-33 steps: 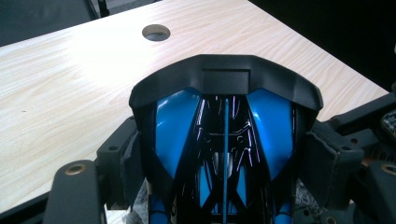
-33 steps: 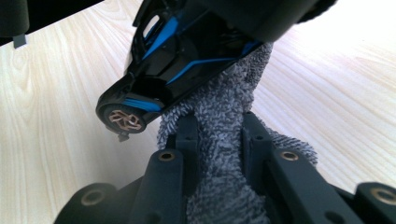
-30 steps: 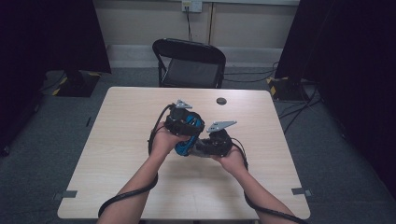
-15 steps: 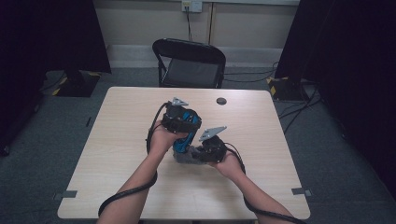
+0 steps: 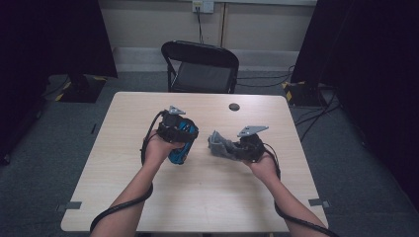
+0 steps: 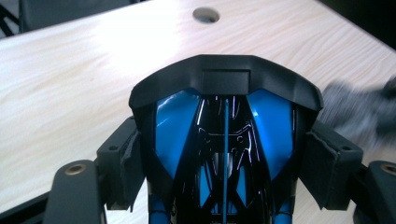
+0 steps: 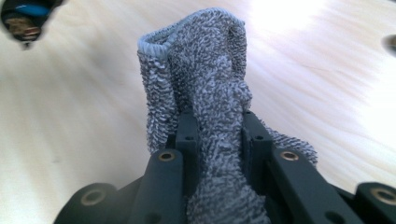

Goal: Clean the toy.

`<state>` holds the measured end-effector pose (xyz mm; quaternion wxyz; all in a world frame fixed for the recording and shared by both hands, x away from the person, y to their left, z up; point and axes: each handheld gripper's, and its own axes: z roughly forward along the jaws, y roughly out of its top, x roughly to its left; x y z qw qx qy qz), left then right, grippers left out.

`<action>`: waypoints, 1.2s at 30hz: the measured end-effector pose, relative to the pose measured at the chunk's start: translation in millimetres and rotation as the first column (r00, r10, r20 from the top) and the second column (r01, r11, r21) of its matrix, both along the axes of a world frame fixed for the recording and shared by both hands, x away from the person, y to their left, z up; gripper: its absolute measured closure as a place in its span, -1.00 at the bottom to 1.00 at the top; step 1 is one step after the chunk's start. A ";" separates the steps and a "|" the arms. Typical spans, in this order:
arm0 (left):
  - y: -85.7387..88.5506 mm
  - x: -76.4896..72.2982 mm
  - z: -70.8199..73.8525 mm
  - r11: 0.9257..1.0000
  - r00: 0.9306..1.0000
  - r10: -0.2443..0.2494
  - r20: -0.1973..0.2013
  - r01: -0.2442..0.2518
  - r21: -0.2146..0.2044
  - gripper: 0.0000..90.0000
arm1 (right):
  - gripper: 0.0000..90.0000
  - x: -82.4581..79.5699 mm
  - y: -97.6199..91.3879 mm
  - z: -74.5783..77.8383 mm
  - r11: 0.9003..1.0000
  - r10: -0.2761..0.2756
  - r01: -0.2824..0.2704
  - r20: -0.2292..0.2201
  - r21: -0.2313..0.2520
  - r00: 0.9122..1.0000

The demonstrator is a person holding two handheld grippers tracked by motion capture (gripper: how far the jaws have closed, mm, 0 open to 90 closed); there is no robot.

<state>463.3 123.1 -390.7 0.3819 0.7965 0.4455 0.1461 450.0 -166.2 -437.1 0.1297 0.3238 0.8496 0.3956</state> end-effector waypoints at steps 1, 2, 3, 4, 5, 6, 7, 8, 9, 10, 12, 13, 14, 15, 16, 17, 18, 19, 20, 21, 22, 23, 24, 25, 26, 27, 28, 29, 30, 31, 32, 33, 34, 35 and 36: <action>2.1 -0.7 -2.4 1.000 1.000 0.003 -0.005 -0.003 0.002 -0.43 | 0.64 0.8 -2.7 0.0 1.000 -0.006 0.006 0.002 -0.002 1.000; 4.1 -1.3 -4.6 1.000 1.000 0.007 -0.009 -0.007 0.009 -0.43 | 0.64 1.7 -6.1 -0.2 1.000 -0.017 0.017 0.001 -0.004 1.000; 5.8 -1.9 -6.7 1.000 1.000 0.008 -0.015 -0.008 0.008 -0.43 | 0.63 2.6 -9.1 -0.5 1.000 -0.029 0.029 0.000 -0.003 1.000; 7.9 -2.5 -8.3 1.000 1.000 0.007 -0.019 -0.007 0.014 -0.43 | 0.63 3.4 -11.7 -0.9 0.999 -0.037 0.037 0.000 -0.001 0.999; 9.5 -3.3 -10.0 1.000 1.000 0.009 -0.022 -0.008 0.015 -0.43 | 0.63 3.8 -13.9 -1.1 0.999 -0.046 0.046 0.002 -0.002 0.999; 11.1 -3.9 -11.7 1.000 1.000 0.009 -0.026 -0.008 0.020 -0.43 | 0.63 4.4 -16.1 -1.3 0.998 -0.056 0.056 0.000 0.001 0.998; 12.7 -4.7 -13.2 1.000 1.000 0.011 -0.027 -0.010 0.025 -0.43 | 0.63 5.1 -18.2 -1.5 0.998 -0.061 0.061 0.000 0.003 0.998; 14.3 -5.5 -15.0 1.000 1.000 0.011 -0.028 -0.010 0.028 -0.43 | 0.63 5.5 -20.0 -1.6 0.998 -0.070 0.070 0.004 -0.001 0.998; 16.3 -6.0 -16.5 0.999 0.999 0.012 -0.035 -0.011 0.033 -0.43 | 0.63 5.9 -21.8 -1.9 0.997 -0.079 0.079 0.006 -0.005 0.997; 18.0 -6.7 -18.4 0.999 0.999 0.015 -0.039 -0.014 0.034 -0.43 | 0.63 6.3 -23.4 -2.5 0.997 -0.082 0.082 0.004 -0.006 0.997; 21.3 -8.0 -21.8 0.999 0.999 0.016 -0.047 -0.014 0.048 -0.43 | 0.63 6.7 -26.4 -3.5 0.995 -0.096 0.096 0.002 -0.006 0.995; 22.9 -8.6 -23.6 0.999 0.999 0.021 -0.050 -0.018 0.047 -0.43 | 0.63 7.0 -27.5 -4.2 0.996 -0.093 0.093 0.004 -0.009 0.996; 24.5 -9.0 -25.1 0.998 0.998 0.022 -0.054 -0.019 0.054 -0.43 | 0.63 6.8 -28.2 -4.5 0.995 -0.098 0.098 0.007 -0.015 0.995; 26.3 -9.5 -26.4 0.998 0.998 0.025 -0.057 -0.021 0.058 -0.43 | 0.63 6.7 -29.2 -4.9 0.995 -0.103 0.103 0.009 -0.015 0.995; 27.9 -9.9 -27.8 0.998 0.998 0.031 -0.060 -0.027 0.055 -0.43 | 0.63 7.0 -30.6 -5.3 0.994 -0.106 0.106 0.006 -0.008 0.994; 29.8 -10.0 -28.7 0.998 0.997 0.029 -0.065 -0.025 0.059 -0.43 | 0.63 7.2 -31.9 -5.6 0.994 -0.112 0.112 0.005 -0.008 0.994; 31.1 -10.4 -30.0 0.998 0.997 0.034 -0.066 -0.030 0.061 -0.43 | 0.63 7.4 -33.2 -5.9 0.993 -0.119 0.119 0.009 -0.010 0.993; 32.8 -10.4 -31.2 0.997 0.997 0.032 -0.070 -0.027 0.070 -0.43 | 0.63 7.8 -34.8 -6.5 0.992 -0.123 0.123 0.006 -0.009 0.992; 34.3 -10.2 -32.8 0.997 0.997 0.034 -0.076 -0.028 0.076 -0.43 | 0.63 8.2 -36.4 -7.2 0.991 -0.131 0.131 0.005 -0.011 0.991; 35.8 -9.9 -34.7 0.996 0.996 0.041 -0.082 -0.035 0.076 -0.43 | 0.62 8.7 -38.0 -7.9 0.990 -0.140 0.140 0.004 -0.015 0.990; 37.5 -9.3 -36.7 0.996 0.995 0.043 -0.088 -0.036 0.080 -0.43 | 0.62 9.4 -39.7 -8.8 0.990 -0.144 0.144 0.005 -0.016 0.990; 38.8 -8.7 -39.0 0.996 0.995 0.045 -0.092 -0.038 0.083 -0.43 | 0.62 9.7 -41.1 -9.6 0.988 -0.152 0.152 0.005 -0.020 0.988; 39.8 -8.1 -41.2 0.995 0.994 0.048 -0.095 -0.039 0.088 -0.43 | 0.62 9.9 -42.4 -10.5 0.987 -0.159 0.159 0.003 -0.021 0.987; 40.6 -7.3 -43.3 0.995 0.994 0.050 -0.100 -0.040 0.092 -0.43 | 0.62 10.1 -43.2 -11.4 0.986 -0.165 0.165 0.004 -0.019 0.986; 41.2 -6.5 -45.6 0.995 0.993 0.055 -0.104 -0.045 0.094 -0.43 | 0.62 10.4 -43.5 -12.2 0.985 -0.170 0.170 0.009 -0.021 0.985; 42.0 -5.2 -47.9 0.994 0.993 0.059 -0.107 -0.048 0.098 -0.43 | 0.62 10.7 -43.4 -13.0 0.984 -0.175 0.175 0.010 -0.026 0.984; 43.1 -3.6 -50.1 0.993 0.991 0.063 -0.115 -0.052 0.102 -0.43 | 0.62 11.4 -43.3 -14.0 0.984 -0.175 0.175 0.009 -0.026 0.984; 43.1 -3.6 -50.1 0.993 0.991 0.063 -0.115 -0.052 0.102 -0.43 | 0.61 12.0 -43.0 -15.0 0.983 -0.180 0.180 0.011 -0.029 0.984; 43.9 -0.6 -53.2 0.993 0.989 0.075 -0.123 -0.063 0.101 -0.43 | 0.61 13.0 -42.8 -16.3 0.982 -0.184 0.185 0.010 -0.030 0.983; 44.2 0.7 -53.5 0.993 0.989 0.075 -0.126 -0.063 0.101 -0.43 | 0.61 13.6 -42.8 -17.1 0.982 -0.186 0.186 0.010 -0.028 0.982; 44.3 2.1 -53.9 0.993 0.990 0.074 -0.123 -0.062 0.101 -0.43 | 0.60 14.4 -42.8 -18.2 0.981 -0.191 0.192 0.011 -0.030 0.981; 44.3 3.9 -54.1 0.993 0.989 0.075 -0.130 -0.062 0.101 -0.43 | 0.60 15.3 -43.0 -19.3 0.979 -0.200 0.200 0.012 -0.029 0.980; 44.1 5.7 -54.9 0.993 0.988 0.082 -0.132 -0.069 0.100 -0.43 | 0.60 16.5 -43.5 -20.5 0.978 -0.206 0.206 0.006 -0.026 0.978; 44.3 7.6 -55.5 0.992 0.988 0.080 -0.132 -0.066 0.106 -0.43 | 0.60 18.0 -44.2 -21.9 0.977 -0.212 0.212 0.003 -0.025 0.977; 44.0 9.4 -56.5 0.992 0.988 0.082 -0.134 -0.068 0.106 -0.43 | 0.59 19.3 -44.9 -23.4 0.975 -0.219 0.219 -0.001 -0.027 0.976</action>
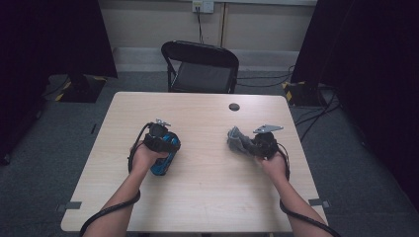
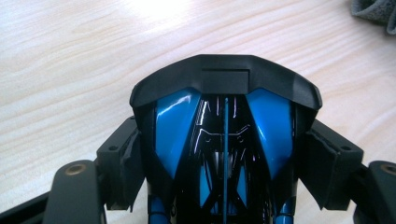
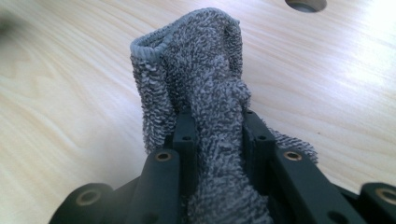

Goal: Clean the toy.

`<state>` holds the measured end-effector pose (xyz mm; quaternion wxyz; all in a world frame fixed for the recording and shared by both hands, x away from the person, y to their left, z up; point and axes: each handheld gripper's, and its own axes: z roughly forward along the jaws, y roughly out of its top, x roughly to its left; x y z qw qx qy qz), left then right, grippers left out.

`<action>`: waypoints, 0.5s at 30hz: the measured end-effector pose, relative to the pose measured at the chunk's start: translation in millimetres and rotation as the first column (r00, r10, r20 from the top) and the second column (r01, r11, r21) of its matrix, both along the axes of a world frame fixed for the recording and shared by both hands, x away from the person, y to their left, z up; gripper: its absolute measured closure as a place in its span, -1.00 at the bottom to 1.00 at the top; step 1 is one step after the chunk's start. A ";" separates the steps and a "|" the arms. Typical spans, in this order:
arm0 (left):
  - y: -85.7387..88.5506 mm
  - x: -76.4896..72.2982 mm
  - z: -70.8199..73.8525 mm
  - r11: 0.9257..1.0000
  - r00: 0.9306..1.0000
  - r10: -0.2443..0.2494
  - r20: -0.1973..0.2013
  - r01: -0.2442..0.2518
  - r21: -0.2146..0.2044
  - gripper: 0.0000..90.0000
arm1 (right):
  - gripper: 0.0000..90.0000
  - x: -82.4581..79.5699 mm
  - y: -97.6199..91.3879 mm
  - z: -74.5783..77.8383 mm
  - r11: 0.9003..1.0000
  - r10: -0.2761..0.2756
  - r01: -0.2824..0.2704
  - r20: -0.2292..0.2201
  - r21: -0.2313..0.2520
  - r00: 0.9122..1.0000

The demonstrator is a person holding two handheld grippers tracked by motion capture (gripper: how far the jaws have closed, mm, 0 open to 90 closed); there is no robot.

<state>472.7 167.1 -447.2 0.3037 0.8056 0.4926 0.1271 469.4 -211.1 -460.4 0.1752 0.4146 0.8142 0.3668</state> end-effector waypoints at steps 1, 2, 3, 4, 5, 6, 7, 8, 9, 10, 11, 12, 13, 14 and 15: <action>0.2 1.6 -0.9 1.000 1.000 0.000 -0.002 0.000 -0.004 -0.43 | 0.59 1.3 -1.0 -1.6 1.000 -0.005 0.005 -0.001 0.003 1.000; 0.2 1.6 -0.9 1.000 1.000 0.000 -0.002 0.000 -0.004 -0.43 | 0.59 1.3 -1.0 -1.6 1.000 -0.005 0.005 -0.001 0.003 1.000; -0.3 2.9 -2.7 1.000 1.000 0.001 -0.005 -0.001 -0.007 -0.43 | 0.59 2.4 -2.1 -3.5 1.000 -0.009 0.009 -0.006 0.011 1.000; -1.2 4.3 -6.1 1.000 1.000 0.002 -0.003 -0.002 -0.008 -0.43 | 0.58 3.3 -2.9 -8.4 1.000 -0.019 0.019 -0.014 0.014 1.000; -2.4 4.9 -8.4 1.000 1.000 0.005 -0.004 -0.005 -0.012 -0.43 | 0.57 3.6 -2.9 -10.3 1.000 -0.020 0.020 -0.016 0.016 1.000; -3.3 5.7 -10.6 1.000 1.000 0.004 -0.004 -0.004 -0.009 -0.43 | 0.56 4.0 -2.8 -12.7 1.000 -0.024 0.025 -0.021 0.017 0.999; -4.1 6.6 -12.4 1.000 1.000 0.002 -0.006 -0.002 -0.001 -0.43 | 0.55 4.7 -2.8 -15.0 0.999 -0.029 0.029 -0.029 0.017 0.999; -5.2 7.4 -14.1 1.000 1.000 0.000 -0.012 0.000 0.002 -0.44 | 0.55 5.3 -2.8 -17.0 0.999 -0.030 0.030 -0.030 0.017 0.999; -5.9 8.4 -15.8 1.000 1.000 -0.003 -0.017 0.003 0.005 -0.44 | 0.55 5.8 -2.7 -18.5 0.999 -0.028 0.029 -0.030 0.015 0.999; -6.8 9.3 -17.5 1.000 1.000 0.000 -0.018 0.000 0.008 -0.44 | 0.55 6.4 -2.4 -19.5 0.999 -0.030 0.031 -0.031 0.015 0.999; -7.5 10.3 -18.7 1.000 1.000 -0.004 -0.025 0.004 0.013 -0.44 | 0.54 7.2 -2.2 -20.3 0.999 -0.031 0.031 -0.033 0.018 0.999; -8.5 11.1 -20.3 1.000 1.000 -0.005 -0.031 0.005 0.013 -0.44 | 0.54 7.7 -2.1 -20.6 0.999 -0.031 0.032 -0.033 0.020 0.999; -9.5 11.8 -22.3 1.000 0.999 -0.007 -0.033 0.007 0.020 -0.44 | 0.54 8.0 -1.9 -20.7 0.999 -0.034 0.034 -0.031 0.019 0.999; -10.8 12.2 -24.1 1.000 0.999 -0.009 -0.037 0.009 0.026 -0.44 | 0.53 8.2 -1.8 -21.0 0.999 -0.033 0.033 -0.031 0.020 0.999; -11.8 12.6 -25.6 0.999 0.999 -0.016 -0.042 0.018 0.036 -0.44 | 0.53 8.4 -1.7 -21.5 0.999 -0.032 0.033 -0.033 0.020 0.999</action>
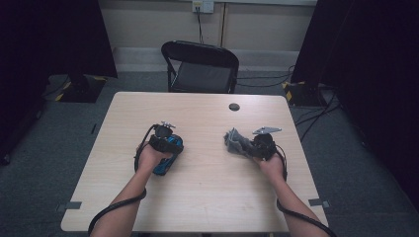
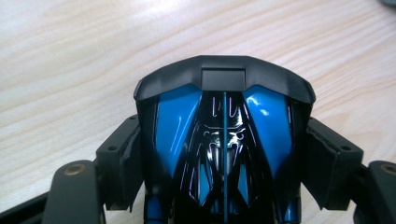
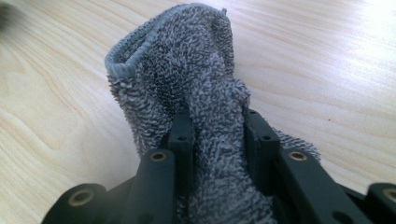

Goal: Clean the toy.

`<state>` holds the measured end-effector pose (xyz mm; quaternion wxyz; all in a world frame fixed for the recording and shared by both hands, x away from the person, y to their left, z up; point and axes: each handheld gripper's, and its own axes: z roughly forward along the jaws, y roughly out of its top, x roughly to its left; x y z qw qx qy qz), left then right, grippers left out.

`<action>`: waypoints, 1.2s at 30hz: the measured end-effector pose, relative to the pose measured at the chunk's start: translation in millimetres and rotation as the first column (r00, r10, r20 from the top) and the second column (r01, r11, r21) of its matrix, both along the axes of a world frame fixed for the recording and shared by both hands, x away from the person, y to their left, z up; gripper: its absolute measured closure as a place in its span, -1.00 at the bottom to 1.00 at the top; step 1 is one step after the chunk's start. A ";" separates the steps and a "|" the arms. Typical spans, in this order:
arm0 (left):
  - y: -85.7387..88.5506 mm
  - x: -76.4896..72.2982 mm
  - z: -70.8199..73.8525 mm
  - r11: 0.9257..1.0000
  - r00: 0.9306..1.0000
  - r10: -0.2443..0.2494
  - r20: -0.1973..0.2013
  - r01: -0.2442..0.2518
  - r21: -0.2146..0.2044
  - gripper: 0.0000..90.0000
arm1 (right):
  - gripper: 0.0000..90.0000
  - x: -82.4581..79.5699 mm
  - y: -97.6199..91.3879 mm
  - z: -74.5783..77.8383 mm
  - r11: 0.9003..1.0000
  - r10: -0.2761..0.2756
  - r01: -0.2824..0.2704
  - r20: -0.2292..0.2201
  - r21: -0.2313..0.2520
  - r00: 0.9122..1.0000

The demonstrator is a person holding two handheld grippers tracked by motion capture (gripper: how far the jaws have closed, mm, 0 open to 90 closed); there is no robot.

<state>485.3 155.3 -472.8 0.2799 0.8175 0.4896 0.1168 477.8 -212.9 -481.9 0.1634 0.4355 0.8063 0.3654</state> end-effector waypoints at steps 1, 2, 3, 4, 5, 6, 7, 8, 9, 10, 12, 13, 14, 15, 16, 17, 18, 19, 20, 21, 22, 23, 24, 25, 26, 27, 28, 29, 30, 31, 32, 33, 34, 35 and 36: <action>-1.4 -0.1 -1.5 1.000 1.000 -0.002 -0.001 0.002 0.004 -0.44 | 0.52 0.0 -0.1 -0.3 1.000 -0.001 0.001 0.001 -0.001 1.000; -2.2 -0.1 -2.4 1.000 1.000 -0.008 0.000 0.008 0.010 -0.44 | 0.52 -0.1 -0.2 -0.5 1.000 -0.001 0.001 0.001 0.001 1.000; -3.0 -0.1 -3.6 1.000 1.000 -0.010 -0.002 0.010 0.009 -0.44 | 0.51 -0.1 -0.4 -0.7 1.000 -0.005 0.005 -0.002 0.005 1.000; -3.3 -0.2 -4.6 1.000 1.000 -0.011 -0.001 0.011 0.009 -0.44 | 0.49 -0.1 -0.7 -0.8 1.000 -0.006 0.006 -0.003 0.006 1.000; -3.1 -0.3 -5.2 1.000 1.000 -0.012 -0.001 0.012 0.009 -0.44 | 0.49 -0.1 -1.0 -1.0 1.000 -0.004 0.004 -0.004 0.010 1.000; -3.3 -0.3 -5.9 1.000 1.000 -0.013 0.001 0.013 0.010 -0.44 | 0.48 -0.2 -1.1 -1.2 1.000 -0.005 0.005 -0.006 0.011 1.000; -3.6 -0.4 -6.7 1.000 1.000 -0.016 -0.001 0.016 0.011 -0.44 | 0.48 -0.4 -1.3 -1.3 1.000 -0.007 0.007 -0.006 0.012 1.000; -3.9 -0.4 -7.6 1.000 1.000 -0.019 0.000 0.019 0.015 -0.44 | 0.47 -0.5 -1.4 -1.4 1.000 -0.006 0.006 -0.006 0.013 1.000; -4.2 -0.4 -8.2 1.000 1.000 -0.020 -0.001 0.020 0.018 -0.44 | 0.46 -0.4 -1.3 -1.4 1.000 -0.006 0.007 -0.006 0.011 1.000; -4.8 -0.6 -9.3 1.000 1.000 -0.020 -0.001 0.020 0.018 -0.44 | 0.45 -0.3 -1.2 -1.3 1.000 -0.007 0.007 -0.006 0.011 1.000; -5.8 -1.0 -11.7 0.999 1.000 -0.024 0.001 0.024 0.024 -0.44 | 0.42 0.0 -1.2 -1.1 1.000 -0.009 0.009 -0.005 0.010 1.000; -6.2 -1.4 -11.7 0.999 1.000 -0.028 0.005 0.028 0.030 -0.45 | 0.41 0.1 -1.2 -1.1 1.000 -0.009 0.009 -0.004 0.010 1.000; -6.7 -1.6 -11.7 0.999 1.000 -0.029 0.007 0.029 0.037 -0.45 | 0.39 0.2 -1.3 -1.0 1.000 -0.008 0.008 -0.002 0.007 1.000; -7.1 -1.9 -11.8 0.999 0.999 -0.031 0.007 0.031 0.041 -0.45 | 0.38 0.1 -1.2 -0.9 1.000 -0.010 0.010 -0.002 0.004 1.000; -7.4 -2.2 -11.8 0.998 0.999 -0.037 0.008 0.036 0.044 -0.45 | 0.37 0.2 -1.2 -0.7 1.000 -0.012 0.012 -0.003 0.004 1.000; -7.4 -2.6 -12.1 0.998 0.999 -0.038 0.013 0.037 0.043 -0.45 | 0.33 0.3 -1.4 -0.5 1.000 -0.016 0.016 -0.003 0.008 1.000; -7.4 -2.6 -12.1 0.998 0.999 -0.038 0.013 0.037 0.043 -0.45 | 0.33 0.3 -1.4 -0.5 1.000 -0.016 0.016 -0.003 0.008 1.000; -6.2 -3.1 -12.4 0.999 0.999 -0.039 0.014 0.038 0.036 -0.45 | 0.27 -0.1 -1.3 0.0 1.000 -0.021 0.021 -0.002 0.009 1.000; -6.1 -3.6 -12.5 0.998 0.999 -0.043 0.016 0.043 0.040 -0.45 | 0.25 -0.2 -1.3 0.2 1.000 -0.020 0.020 -0.002 0.009 1.000; -6.1 -3.6 -12.5 0.998 0.999 -0.043 0.016 0.043 0.040 -0.45 | 0.25 -0.2 -1.3 0.2 1.000 -0.020 0.020 -0.002 0.009 1.000; -6.1 -4.2 -12.9 0.998 0.999 -0.048 0.020 0.047 0.038 -0.45 | 0.23 -0.4 -1.2 0.4 1.000 -0.017 0.017 -0.001 0.009 1.000; -5.7 -4.3 -12.8 0.998 0.999 -0.051 0.018 0.050 0.037 -0.45 | 0.18 -0.7 -1.1 1.0 1.000 -0.015 0.015 0.002 0.002 1.000; -4.3 -4.7 -12.4 0.999 0.999 -0.048 0.015 0.048 0.014 -0.49 | 0.14 -0.9 -1.0 2.2 1.000 -0.015 0.015 0.000 0.003 1.000; -3.2 -5.1 -11.7 0.999 0.999 -0.045 0.016 0.045 0.010 -0.48 | 0.11 -1.0 -1.0 2.7 1.000 -0.015 0.015 0.001 0.002 1.000; -2.4 -5.6 -10.9 0.999 0.999 -0.047 0.017 0.047 0.005 -0.50 | 0.04 -0.9 -1.1 3.4 1.000 -0.015 0.015 0.001 0.001 1.000; -2.1 -6.2 -10.1 0.999 0.999 -0.048 0.017 0.048 0.003 -0.51 | -0.02 -0.6 -1.2 3.9 1.000 -0.015 0.015 -0.001 0.003 1.000; -2.1 -6.2 -10.1 0.999 0.999 -0.048 0.017 0.048 0.003 -0.54 | -0.06 -0.5 -1.0 4.7 1.000 -0.012 0.012 0.000 0.001 1.000; -1.2 -7.1 -8.5 0.999 0.999 -0.050 0.018 0.050 0.004 -0.55 | -0.08 -0.7 -0.6 5.6 1.000 -0.011 0.011 0.003 -0.005 1.000; -0.5 -7.5 -7.5 0.999 0.999 -0.048 0.019 0.048 0.005 -0.55 | -0.11 -0.6 -0.8 6.5 1.000 -0.005 0.005 0.003 -0.006 1.000; 0.3 -7.8 -6.7 0.999 0.999 -0.046 0.021 0.046 0.003 -0.56 | -0.16 -0.6 -0.5 7.4 1.000 -0.002 0.002 0.004 -0.004 1.000; 0.8 -8.3 -5.8 0.999 0.999 -0.048 0.023 0.048 0.002 -0.56 | -0.19 -0.7 -0.5 8.4 1.000 -0.001 0.001 0.010 -0.005 1.000; 1.5 -9.0 -4.6 0.999 0.998 -0.047 0.029 0.047 0.004 -0.57 | -0.21 -0.9 -0.2 9.4 1.000 0.001 -0.001 0.004 0.003 1.000; 2.4 -9.4 -3.0 0.999 0.998 -0.047 0.030 0.047 0.001 -0.57 | -0.22 -1.0 0.1 10.5 1.000 0.002 -0.002 0.007 0.002 1.000; 2.6 -10.3 -2.0 0.999 0.998 -0.045 0.033 0.046 -0.005 -0.57 | -0.23 -1.5 0.3 11.5 1.000 0.003 -0.003 0.009 0.005 1.000; 3.1 -11.1 -0.4 0.999 0.998 -0.051 0.033 0.051 -0.006 -0.57 | -0.25 -1.9 0.6 12.4 1.000 0.005 -0.005 0.007 0.013 1.000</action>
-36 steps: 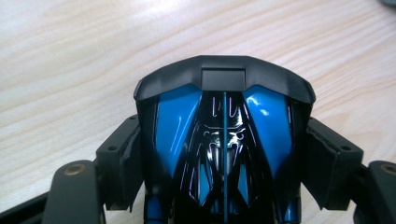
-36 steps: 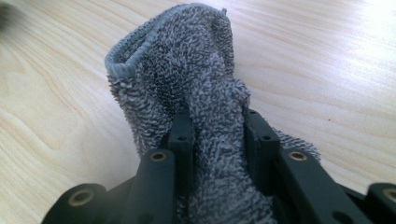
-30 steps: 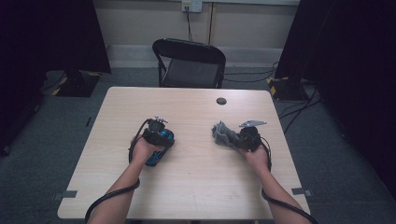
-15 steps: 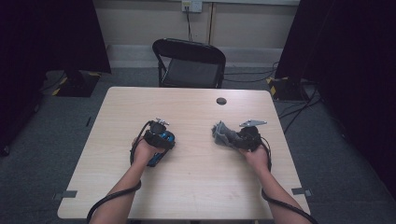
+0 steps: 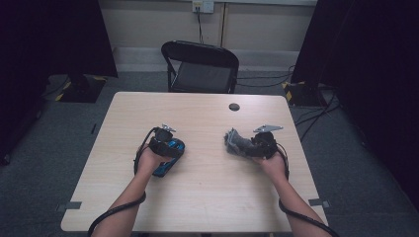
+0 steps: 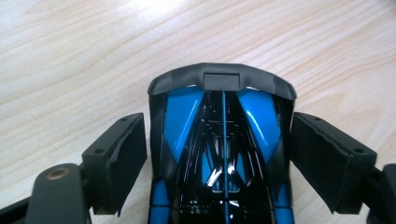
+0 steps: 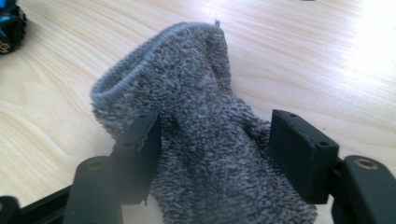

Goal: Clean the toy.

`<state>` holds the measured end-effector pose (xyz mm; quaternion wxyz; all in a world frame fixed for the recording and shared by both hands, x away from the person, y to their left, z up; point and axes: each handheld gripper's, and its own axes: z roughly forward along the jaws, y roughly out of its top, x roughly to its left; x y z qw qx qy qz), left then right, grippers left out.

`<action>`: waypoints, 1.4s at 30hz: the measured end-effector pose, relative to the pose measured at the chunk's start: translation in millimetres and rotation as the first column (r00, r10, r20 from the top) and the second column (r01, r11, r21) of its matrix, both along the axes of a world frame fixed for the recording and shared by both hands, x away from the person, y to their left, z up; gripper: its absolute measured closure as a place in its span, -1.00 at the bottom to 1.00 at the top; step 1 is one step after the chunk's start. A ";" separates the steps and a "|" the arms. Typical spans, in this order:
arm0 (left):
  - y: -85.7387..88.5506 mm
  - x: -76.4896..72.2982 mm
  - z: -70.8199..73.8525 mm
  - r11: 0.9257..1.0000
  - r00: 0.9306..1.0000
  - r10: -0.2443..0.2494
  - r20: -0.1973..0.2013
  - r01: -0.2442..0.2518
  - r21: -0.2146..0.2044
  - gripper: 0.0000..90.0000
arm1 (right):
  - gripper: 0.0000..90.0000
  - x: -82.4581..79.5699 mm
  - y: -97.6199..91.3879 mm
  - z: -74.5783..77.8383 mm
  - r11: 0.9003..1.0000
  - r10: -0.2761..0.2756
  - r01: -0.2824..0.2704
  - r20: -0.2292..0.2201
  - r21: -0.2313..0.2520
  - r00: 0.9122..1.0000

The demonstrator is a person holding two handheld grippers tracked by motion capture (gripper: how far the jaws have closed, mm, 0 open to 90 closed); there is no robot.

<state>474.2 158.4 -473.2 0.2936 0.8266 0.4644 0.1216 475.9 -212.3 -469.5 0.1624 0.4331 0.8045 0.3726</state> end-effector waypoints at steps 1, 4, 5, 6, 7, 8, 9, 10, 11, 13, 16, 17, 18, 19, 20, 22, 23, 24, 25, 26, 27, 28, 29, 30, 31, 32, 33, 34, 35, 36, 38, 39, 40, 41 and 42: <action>0.3 -1.0 1.8 1.000 1.000 -0.003 0.003 0.003 -0.001 -0.57 | -0.29 -0.4 0.1 0.9 1.000 0.003 -0.003 0.004 -0.001 1.000; 0.9 -3.5 6.8 1.000 1.000 -0.003 0.012 0.004 -0.008 -0.57 | -0.34 -2.2 1.3 3.8 1.000 0.009 -0.009 0.010 -0.008 1.000; 1.2 -4.5 8.6 1.000 1.000 -0.009 0.014 0.009 -0.008 -0.57 | -0.35 -2.7 1.5 5.0 1.000 0.014 -0.014 0.011 -0.004 1.000; 1.4 -5.4 10.2 1.000 1.000 -0.010 0.018 0.010 -0.012 -0.57 | -0.37 -3.6 1.5 6.5 1.000 0.017 -0.017 0.016 -0.007 1.000; 1.3 -6.4 11.5 1.000 1.000 -0.012 0.019 0.012 -0.020 -0.57 | -0.39 -4.3 1.8 7.8 1.000 0.019 -0.019 0.017 -0.004 1.000; 1.3 -6.4 11.5 1.000 1.000 -0.012 0.019 0.012 -0.020 -0.58 | -0.39 -4.3 1.8 7.8 1.000 0.019 -0.019 0.017 -0.004 1.000; 1.6 -8.2 13.1 1.000 1.000 -0.018 0.017 0.019 -0.019 -0.59 | -0.44 -5.4 1.8 10.3 1.000 0.027 -0.027 0.015 -0.002 1.000; 1.9 -9.0 13.7 1.000 1.000 -0.024 0.018 0.024 -0.019 -0.60 | -0.46 -5.7 1.9 10.8 0.999 0.033 -0.033 0.015 -0.001 0.999; 2.2 -9.7 14.3 0.999 0.999 -0.027 0.021 0.027 -0.018 -0.62 | -0.49 -6.2 2.1 11.5 0.999 0.038 -0.038 0.016 -0.004 0.999; 2.9 -11.2 15.8 0.999 0.999 -0.031 0.022 0.032 -0.017 -0.63 | -0.53 -7.4 2.8 13.1 0.999 0.045 -0.044 0.021 -0.007 0.999; 3.9 -12.4 18.1 0.999 0.999 -0.031 0.022 0.032 -0.025 -0.65 | -0.60 -8.8 5.2 16.0 0.998 0.063 -0.063 0.027 -0.015 0.998; 4.2 -13.6 19.7 0.999 0.999 -0.035 0.026 0.036 -0.027 -0.65 | -0.63 -9.1 6.2 17.0 0.998 0.066 -0.065 0.028 -0.021 0.997; 4.3 -14.1 21.0 0.999 0.999 -0.040 0.025 0.040 -0.028 -0.65 | -0.63 -9.3 6.8 17.7 0.998 0.065 -0.065 0.026 -0.018 0.998; 4.6 -14.7 22.5 0.999 0.999 -0.046 0.029 0.047 -0.025 -0.66 | -0.63 -9.6 7.4 18.7 0.998 0.069 -0.068 0.028 -0.014 0.997; 4.4 -15.6 23.8 0.999 0.998 -0.046 0.036 0.047 -0.026 -0.66 | -0.64 -10.2 8.4 20.0 0.997 0.070 -0.070 0.032 -0.015 0.997; 4.4 -17.0 26.1 0.998 0.998 -0.049 0.039 0.051 -0.031 -0.66 | -0.66 -11.3 10.2 22.0 0.996 0.082 -0.082 0.037 -0.022 0.996; 4.3 -17.7 26.9 0.998 0.998 -0.049 0.043 0.051 -0.034 -0.67 | -0.66 -11.6 10.7 22.8 0.996 0.087 -0.086 0.040 -0.019 0.995; 4.3 -18.6 27.9 0.998 0.998 -0.053 0.046 0.054 -0.033 -0.67 | -0.66 -12.0 10.9 23.3 0.996 0.092 -0.091 0.039 -0.012 0.995; 4.3 -18.6 27.9 0.998 0.998 -0.053 0.046 0.054 -0.033 -0.66 | -0.66 -12.0 10.9 23.3 0.996 0.092 -0.091 0.039 -0.012 0.995; 3.7 -19.3 28.3 0.998 0.997 -0.058 0.046 0.059 -0.022 -0.66 | -0.66 -12.7 11.2 23.9 0.996 0.092 -0.092 0.037 -0.011 0.995; 2.2 -21.4 28.5 0.998 0.997 -0.064 0.048 0.065 -0.013 -0.67 | -0.67 -13.9 11.5 24.1 0.995 0.095 -0.095 0.036 -0.001 0.995; 2.1 -22.4 28.7 0.997 0.996 -0.080 0.044 0.081 -0.009 -0.67 | -0.67 -14.4 11.6 24.2 0.995 0.098 -0.098 0.035 0.002 0.995; 2.0 -23.3 28.8 0.996 0.995 -0.091 0.043 0.091 -0.001 -0.67 | -0.67 -15.4 11.9 24.5 0.995 0.101 -0.101 0.034 0.000 0.994; 0.9 -24.4 28.2 0.997 0.995 -0.083 0.048 0.083 -0.001 -0.67 | -0.67 -16.4 12.3 25.0 0.994 0.108 -0.108 0.035 -0.002 0.994; 0.9 -24.4 28.2 0.997 0.995 -0.083 0.048 0.083 -0.001 -0.67 | -0.68 -17.2 12.5 25.4 0.994 0.113 -0.113 0.038 -0.003 0.993; 0.9 -25.9 28.3 0.995 0.995 -0.096 0.042 0.096 -0.006 -0.68 | -0.68 -18.2 13.0 26.2 0.993 0.116 -0.116 0.038 -0.004 0.993; 0.9 -25.9 28.3 0.995 0.995 -0.096 0.042 0.096 -0.006 -0.69 | -0.69 -18.8 13.2 26.5 0.993 0.122 -0.122 0.040 -0.011 0.992; 0.2 -27.9 28.1 0.995 0.994 -0.099 0.038 0.099 -0.024 -0.71 | -0.70 -19.8 13.9 27.2 0.992 0.129 -0.128 0.042 -0.017 0.991; 0.0 -28.9 28.5 0.994 0.994 -0.101 0.040 0.102 -0.028 -0.71 | -0.70 -20.2 13.9 27.7 0.991 0.132 -0.131 0.041 -0.018 0.990; 0.0 -28.9 28.5 0.994 0.994 -0.101 0.040 0.102 -0.028 -0.71 | -0.70 -20.7 13.9 28.3 0.991 0.132 -0.132 0.039 -0.015 0.990; -0.9 -32.5 31.0 0.992 0.991 -0.116 0.061 0.119 -0.045 -0.71 | -0.70 -21.6 13.8 29.6 0.990 0.141 -0.140 0.038 -0.011 0.989; -1.8 -33.7 31.5 0.991 0.990 -0.123 0.067 0.126 -0.053 -0.71 | -0.70 -22.1 14.1 29.9 0.989 0.145 -0.145 0.038 -0.012 0.989; -1.8 -33.7 31.5 0.991 0.990 -0.123 0.067 0.126 -0.053 -0.71 | -0.70 -22.1 14.1 29.9 0.989 0.145 -0.145 0.038 -0.012 0.989; -3.2 -35.8 33.3 0.989 0.988 -0.135 0.078 0.139 -0.052 -0.71 | -0.70 -23.6 14.8 30.4 0.988 0.153 -0.152 0.044 -0.015 0.987; -4.2 -37.0 34.4 0.988 0.987 -0.143 0.079 0.147 -0.051 -0.71 | -0.70 -24.1 15.1 30.6 0.987 0.158 -0.158 0.043 -0.014 0.986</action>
